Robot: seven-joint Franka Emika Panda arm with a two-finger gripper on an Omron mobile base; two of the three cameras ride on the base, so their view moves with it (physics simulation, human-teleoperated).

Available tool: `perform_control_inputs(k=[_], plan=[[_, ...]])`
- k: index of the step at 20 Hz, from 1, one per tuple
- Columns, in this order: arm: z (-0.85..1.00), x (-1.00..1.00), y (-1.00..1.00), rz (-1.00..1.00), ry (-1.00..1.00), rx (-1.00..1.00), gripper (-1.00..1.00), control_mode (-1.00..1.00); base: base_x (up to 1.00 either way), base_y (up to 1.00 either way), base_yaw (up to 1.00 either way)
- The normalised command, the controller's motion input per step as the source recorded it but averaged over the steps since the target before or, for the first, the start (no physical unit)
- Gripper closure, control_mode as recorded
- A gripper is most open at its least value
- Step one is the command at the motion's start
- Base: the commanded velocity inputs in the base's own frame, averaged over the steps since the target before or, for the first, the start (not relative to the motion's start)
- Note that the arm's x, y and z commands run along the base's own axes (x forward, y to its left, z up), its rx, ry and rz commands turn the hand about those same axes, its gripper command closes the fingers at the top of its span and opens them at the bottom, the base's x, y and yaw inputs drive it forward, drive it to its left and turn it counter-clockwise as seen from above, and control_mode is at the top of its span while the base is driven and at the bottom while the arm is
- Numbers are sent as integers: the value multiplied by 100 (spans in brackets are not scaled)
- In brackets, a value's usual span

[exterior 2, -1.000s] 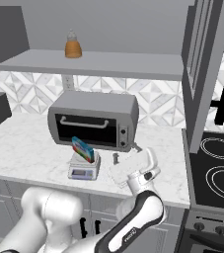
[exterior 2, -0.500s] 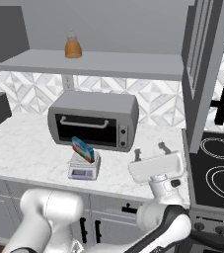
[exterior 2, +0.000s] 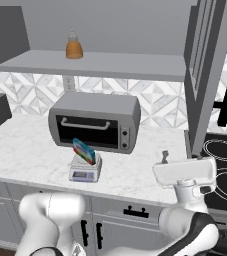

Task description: Pick the boxed food and place it on the digital scale for weighing, and close the cabinet.

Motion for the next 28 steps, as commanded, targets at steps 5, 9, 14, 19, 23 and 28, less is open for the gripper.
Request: perform_control_inputs(k=[5,9,14,19,23,28], plan=[[0,13,-94,4,-3,23,-100,-100,0,0,0],[14,15,-75,3,4,16,-100,-100,0,0,0],[10,18,-54,1,25,5,-100,-100,0,0,0],[39,18,-15,0,18,0,-100,-100,0,0,0],[68,11,-2,0,1,0,-100,-100,0,0,0],[69,-6,33,0,-2,-9,-100,-100,0,0,0]])
